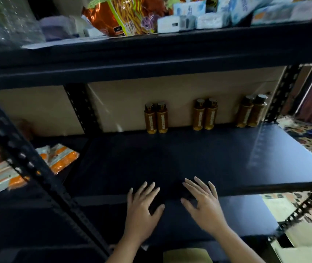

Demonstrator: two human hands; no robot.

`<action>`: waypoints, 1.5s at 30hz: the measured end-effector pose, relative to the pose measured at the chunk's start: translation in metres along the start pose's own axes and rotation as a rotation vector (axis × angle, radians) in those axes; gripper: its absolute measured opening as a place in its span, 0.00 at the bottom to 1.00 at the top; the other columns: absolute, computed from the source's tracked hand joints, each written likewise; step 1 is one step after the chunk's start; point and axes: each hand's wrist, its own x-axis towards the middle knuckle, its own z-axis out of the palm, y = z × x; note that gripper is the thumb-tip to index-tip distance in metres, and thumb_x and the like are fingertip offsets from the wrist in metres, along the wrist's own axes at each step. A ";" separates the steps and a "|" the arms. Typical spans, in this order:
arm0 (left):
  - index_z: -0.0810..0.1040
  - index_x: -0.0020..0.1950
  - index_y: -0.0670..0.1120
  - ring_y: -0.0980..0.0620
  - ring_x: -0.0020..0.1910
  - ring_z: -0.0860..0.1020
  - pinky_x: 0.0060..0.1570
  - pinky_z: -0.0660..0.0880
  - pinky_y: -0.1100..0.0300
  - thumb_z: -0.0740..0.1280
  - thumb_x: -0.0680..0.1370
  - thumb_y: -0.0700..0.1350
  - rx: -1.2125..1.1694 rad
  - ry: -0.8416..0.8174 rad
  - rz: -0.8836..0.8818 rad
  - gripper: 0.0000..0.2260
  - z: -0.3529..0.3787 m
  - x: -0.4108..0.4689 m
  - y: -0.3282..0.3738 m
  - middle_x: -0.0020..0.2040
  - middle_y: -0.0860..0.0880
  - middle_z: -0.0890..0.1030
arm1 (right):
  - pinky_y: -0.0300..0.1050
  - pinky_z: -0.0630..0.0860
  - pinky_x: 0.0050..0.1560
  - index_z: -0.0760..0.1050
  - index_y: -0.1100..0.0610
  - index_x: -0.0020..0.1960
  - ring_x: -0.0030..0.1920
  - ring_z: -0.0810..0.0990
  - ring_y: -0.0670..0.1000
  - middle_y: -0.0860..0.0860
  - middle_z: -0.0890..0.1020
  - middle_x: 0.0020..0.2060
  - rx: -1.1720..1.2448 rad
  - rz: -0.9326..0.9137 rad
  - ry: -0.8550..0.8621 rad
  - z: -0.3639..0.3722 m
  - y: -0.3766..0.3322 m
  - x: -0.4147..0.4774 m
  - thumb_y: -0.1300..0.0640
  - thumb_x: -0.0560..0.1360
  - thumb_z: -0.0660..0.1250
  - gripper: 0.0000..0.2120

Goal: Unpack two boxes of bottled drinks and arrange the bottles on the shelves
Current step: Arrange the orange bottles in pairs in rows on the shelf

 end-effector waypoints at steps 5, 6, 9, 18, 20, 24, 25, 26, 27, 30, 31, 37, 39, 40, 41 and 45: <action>0.73 0.73 0.59 0.65 0.79 0.50 0.73 0.58 0.60 0.67 0.81 0.59 -0.269 -0.012 -0.203 0.21 0.005 -0.037 0.043 0.77 0.66 0.60 | 0.44 0.66 0.72 0.65 0.40 0.78 0.82 0.46 0.43 0.39 0.54 0.81 0.106 0.005 -0.177 -0.006 0.004 -0.051 0.40 0.80 0.66 0.27; 0.71 0.74 0.59 0.61 0.77 0.59 0.70 0.62 0.61 0.67 0.80 0.59 -0.333 -0.089 -0.294 0.22 0.008 -0.046 0.049 0.75 0.64 0.66 | 0.43 0.68 0.71 0.64 0.40 0.78 0.81 0.56 0.46 0.43 0.61 0.81 0.145 0.046 -0.300 -0.009 0.009 -0.062 0.39 0.80 0.66 0.28; 0.65 0.78 0.60 0.57 0.61 0.78 0.61 0.74 0.58 0.69 0.78 0.63 -0.463 -0.450 -0.527 0.30 0.029 -0.086 0.061 0.62 0.59 0.80 | 0.42 0.71 0.68 0.59 0.43 0.81 0.69 0.75 0.48 0.50 0.77 0.70 0.211 0.177 -0.811 -0.021 0.033 -0.098 0.37 0.78 0.68 0.36; 0.61 0.80 0.58 0.59 0.55 0.77 0.50 0.73 0.66 0.70 0.78 0.60 -0.296 -0.868 -0.561 0.33 0.105 -0.163 0.060 0.64 0.52 0.78 | 0.50 0.77 0.62 0.69 0.41 0.74 0.59 0.81 0.50 0.49 0.83 0.61 0.166 0.321 -0.893 -0.010 0.125 -0.185 0.33 0.76 0.65 0.29; 0.61 0.80 0.57 0.56 0.58 0.77 0.49 0.72 0.66 0.69 0.79 0.60 -0.270 -0.877 -0.546 0.32 0.133 -0.163 0.046 0.65 0.51 0.77 | 0.50 0.78 0.61 0.67 0.41 0.76 0.59 0.81 0.50 0.48 0.82 0.61 0.221 0.416 -0.819 0.006 0.141 -0.198 0.33 0.76 0.66 0.31; 0.63 0.80 0.57 0.55 0.57 0.79 0.57 0.77 0.59 0.70 0.78 0.60 -0.250 -1.017 -0.558 0.32 0.222 -0.163 -0.011 0.62 0.51 0.80 | 0.45 0.79 0.57 0.65 0.43 0.78 0.57 0.81 0.47 0.47 0.81 0.62 0.264 0.635 -0.745 0.074 0.178 -0.235 0.41 0.79 0.68 0.29; 0.63 0.80 0.57 0.55 0.57 0.79 0.58 0.77 0.57 0.70 0.78 0.60 -0.242 -1.051 -0.564 0.33 0.248 -0.164 -0.028 0.62 0.51 0.80 | 0.47 0.79 0.58 0.65 0.44 0.78 0.57 0.81 0.47 0.48 0.82 0.61 0.283 0.680 -0.750 0.096 0.187 -0.245 0.42 0.79 0.69 0.29; 0.63 0.80 0.57 0.54 0.57 0.79 0.58 0.77 0.57 0.70 0.78 0.60 -0.237 -1.079 -0.564 0.33 0.274 -0.165 -0.047 0.62 0.51 0.79 | 0.49 0.80 0.59 0.65 0.44 0.78 0.57 0.81 0.48 0.48 0.82 0.61 0.299 0.724 -0.755 0.122 0.196 -0.255 0.42 0.79 0.69 0.29; 0.62 0.80 0.58 0.55 0.56 0.79 0.56 0.77 0.58 0.70 0.78 0.60 -0.234 -1.098 -0.566 0.32 0.302 -0.167 -0.067 0.62 0.52 0.79 | 0.49 0.80 0.59 0.65 0.43 0.78 0.56 0.81 0.48 0.48 0.82 0.60 0.313 0.767 -0.766 0.149 0.206 -0.265 0.42 0.79 0.69 0.29; 0.62 0.79 0.59 0.57 0.54 0.79 0.46 0.74 0.62 0.70 0.79 0.58 -0.226 -1.133 -0.581 0.31 0.385 -0.176 -0.129 0.63 0.53 0.77 | 0.41 0.78 0.50 0.64 0.43 0.77 0.53 0.81 0.46 0.46 0.80 0.59 0.359 0.876 -0.790 0.240 0.234 -0.293 0.44 0.80 0.68 0.28; 0.62 0.80 0.58 0.56 0.55 0.78 0.48 0.74 0.61 0.70 0.79 0.57 -0.223 -1.131 -0.597 0.31 0.413 -0.181 -0.153 0.64 0.52 0.77 | 0.40 0.77 0.50 0.65 0.44 0.78 0.55 0.80 0.47 0.47 0.79 0.61 0.389 0.919 -0.767 0.274 0.244 -0.301 0.44 0.80 0.68 0.28; 0.67 0.77 0.55 0.45 0.61 0.79 0.52 0.73 0.57 0.67 0.80 0.58 0.130 -1.007 -0.445 0.26 0.541 -0.214 -0.258 0.66 0.49 0.79 | 0.49 0.77 0.61 0.64 0.42 0.76 0.62 0.77 0.46 0.45 0.75 0.69 0.615 1.216 -0.295 0.447 0.300 -0.322 0.49 0.80 0.70 0.28; 0.71 0.70 0.55 0.43 0.57 0.80 0.44 0.71 0.55 0.65 0.80 0.60 0.313 -0.891 -0.352 0.21 0.561 -0.218 -0.267 0.61 0.48 0.80 | 0.60 0.76 0.67 0.61 0.40 0.78 0.69 0.75 0.50 0.45 0.74 0.70 0.617 1.256 -0.140 0.485 0.319 -0.326 0.47 0.77 0.72 0.33; 0.72 0.68 0.55 0.41 0.56 0.80 0.43 0.70 0.54 0.64 0.80 0.60 0.350 -0.834 -0.342 0.19 0.567 -0.217 -0.268 0.60 0.47 0.80 | 0.63 0.75 0.67 0.60 0.39 0.78 0.70 0.74 0.51 0.45 0.74 0.70 0.607 1.273 -0.092 0.499 0.328 -0.328 0.47 0.77 0.72 0.34; 0.72 0.67 0.55 0.40 0.55 0.80 0.42 0.69 0.54 0.64 0.80 0.59 0.359 -0.772 -0.346 0.18 0.570 -0.214 -0.268 0.59 0.46 0.81 | 0.64 0.75 0.67 0.59 0.39 0.78 0.70 0.74 0.52 0.46 0.74 0.70 0.601 1.300 -0.055 0.508 0.335 -0.329 0.47 0.77 0.72 0.35; 0.75 0.69 0.51 0.42 0.60 0.80 0.52 0.74 0.54 0.66 0.78 0.56 0.102 -0.625 -0.324 0.20 0.575 -0.214 -0.283 0.63 0.48 0.80 | 0.61 0.74 0.69 0.61 0.40 0.78 0.69 0.73 0.49 0.46 0.74 0.69 0.607 1.364 0.008 0.523 0.349 -0.333 0.50 0.78 0.71 0.32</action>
